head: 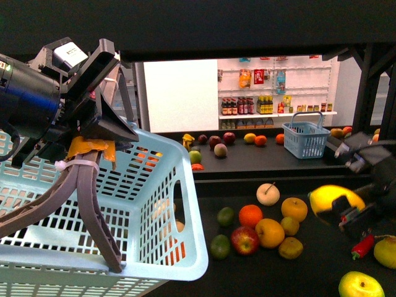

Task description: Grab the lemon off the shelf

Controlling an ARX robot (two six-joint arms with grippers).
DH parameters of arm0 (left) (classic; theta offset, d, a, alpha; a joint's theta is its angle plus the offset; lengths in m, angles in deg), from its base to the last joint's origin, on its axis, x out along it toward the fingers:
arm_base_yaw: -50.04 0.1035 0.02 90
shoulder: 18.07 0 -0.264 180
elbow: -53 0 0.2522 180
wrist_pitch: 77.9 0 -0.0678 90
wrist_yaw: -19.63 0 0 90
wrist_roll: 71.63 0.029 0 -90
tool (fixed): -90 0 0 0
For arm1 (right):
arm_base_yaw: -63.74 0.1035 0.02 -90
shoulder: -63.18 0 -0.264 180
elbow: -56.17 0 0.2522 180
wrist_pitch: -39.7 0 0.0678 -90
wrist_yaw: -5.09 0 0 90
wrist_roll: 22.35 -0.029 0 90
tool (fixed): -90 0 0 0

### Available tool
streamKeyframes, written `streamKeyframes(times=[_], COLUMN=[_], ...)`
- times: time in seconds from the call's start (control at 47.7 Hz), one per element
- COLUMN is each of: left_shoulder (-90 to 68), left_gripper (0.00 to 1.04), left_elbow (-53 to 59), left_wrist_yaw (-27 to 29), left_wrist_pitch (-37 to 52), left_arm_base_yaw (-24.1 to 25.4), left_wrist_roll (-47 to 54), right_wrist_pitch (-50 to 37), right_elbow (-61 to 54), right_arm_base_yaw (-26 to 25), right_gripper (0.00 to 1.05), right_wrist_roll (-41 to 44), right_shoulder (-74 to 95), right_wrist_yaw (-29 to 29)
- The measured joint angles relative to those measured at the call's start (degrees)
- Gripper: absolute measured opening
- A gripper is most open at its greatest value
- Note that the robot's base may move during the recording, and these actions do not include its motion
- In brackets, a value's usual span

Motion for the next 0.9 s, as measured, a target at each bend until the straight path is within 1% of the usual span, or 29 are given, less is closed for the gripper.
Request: streamKeyframes(times=[0.126,0.231,0.294,0.357,0.525,0.692,0.902], left_shoulder=[0.0,0.0,0.0,0.0,0.0,0.0,0.0], left_gripper=[0.13,0.13,0.13,0.13,0.13,0.13,0.13], left_elbow=[0.0,0.0,0.0,0.0,0.0,0.0,0.0], left_wrist_yaw=[0.0,0.0,0.0,0.0,0.0,0.0,0.0], left_wrist_pitch=[0.0,0.0,0.0,0.0,0.0,0.0,0.0], left_arm_base_yaw=[0.0,0.0,0.0,0.0,0.0,0.0,0.0], left_wrist_roll=[0.0,0.0,0.0,0.0,0.0,0.0,0.0], right_wrist_pitch=[4.0,9.4,10.6,11.9,13.9,14.5,14.0], right_elbow=[-2.1,-2.4,-2.3,-2.1,-0.9,1.1,7.3], right_arm_base_yaw=[1.3,5.6,7.6,10.6,16.7,22.2,27.1], right_gripper=[0.81,0.81,0.81,0.81,0.81,0.81,0.81], right_wrist_roll=[-2.5,-4.7,-5.3,-6.2,-7.4,-8.3,-10.6], right_shoulder=[-10.9,-21.1,-23.5,-25.7,-25.5,-21.1,-12.6], right_wrist_yaw=[-3.1,-4.3,-4.3,-3.8,-1.2,3.1,6.9])
